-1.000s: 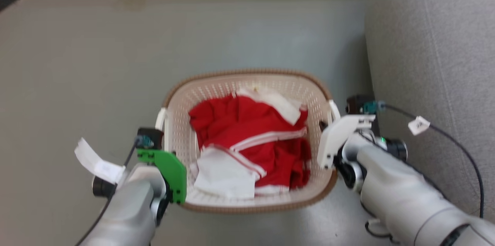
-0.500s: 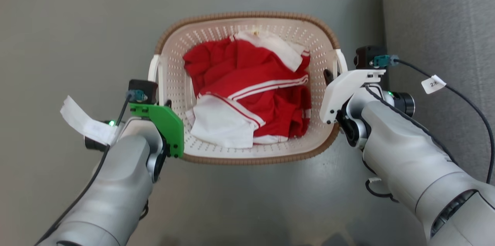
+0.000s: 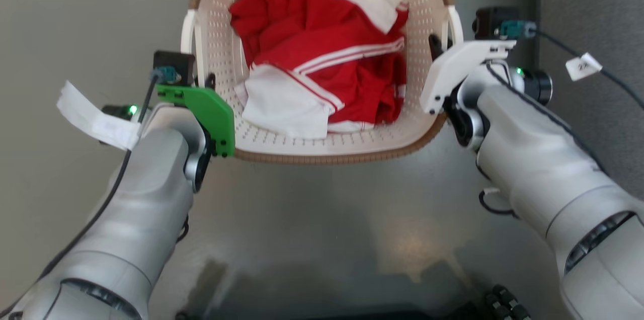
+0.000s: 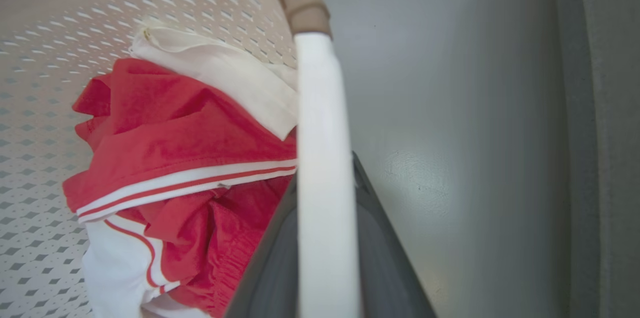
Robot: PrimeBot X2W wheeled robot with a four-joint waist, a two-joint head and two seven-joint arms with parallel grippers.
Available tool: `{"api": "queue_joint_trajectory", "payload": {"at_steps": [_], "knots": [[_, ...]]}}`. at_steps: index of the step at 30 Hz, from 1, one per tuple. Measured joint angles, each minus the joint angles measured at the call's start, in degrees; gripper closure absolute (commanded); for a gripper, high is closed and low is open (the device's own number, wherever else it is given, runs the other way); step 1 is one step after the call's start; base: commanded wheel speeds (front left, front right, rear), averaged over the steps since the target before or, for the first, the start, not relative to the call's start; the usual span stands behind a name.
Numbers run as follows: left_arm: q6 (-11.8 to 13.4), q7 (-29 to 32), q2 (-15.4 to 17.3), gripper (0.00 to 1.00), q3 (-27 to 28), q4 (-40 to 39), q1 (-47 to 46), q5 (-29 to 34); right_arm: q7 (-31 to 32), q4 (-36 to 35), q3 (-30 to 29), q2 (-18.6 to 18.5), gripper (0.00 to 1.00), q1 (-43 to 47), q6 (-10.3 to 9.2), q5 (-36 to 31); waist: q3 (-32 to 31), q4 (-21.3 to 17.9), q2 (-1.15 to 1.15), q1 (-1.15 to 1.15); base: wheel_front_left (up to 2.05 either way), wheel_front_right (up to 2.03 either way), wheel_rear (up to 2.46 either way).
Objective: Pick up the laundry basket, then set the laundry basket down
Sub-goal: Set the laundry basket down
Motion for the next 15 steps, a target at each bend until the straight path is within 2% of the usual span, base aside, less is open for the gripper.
{"api": "queue_joint_trajectory", "payload": {"at_steps": [8,15], "knots": [[0.27,-2.07,-0.03,1.00,0.24,0.25,-2.94,0.82,-1.44,1.11,-0.30,-0.09,1.00,-3.04,0.00,-0.44,5.97,0.39,0.00,0.00,0.00,0.00,0.00],[0.27,-2.90,-0.11,1.00,0.21,0.96,-3.22,1.42,-1.97,1.38,-0.30,0.03,1.00,-3.28,0.09,-0.44,8.47,0.62,0.00,0.00,0.00,0.00,0.00]]}}
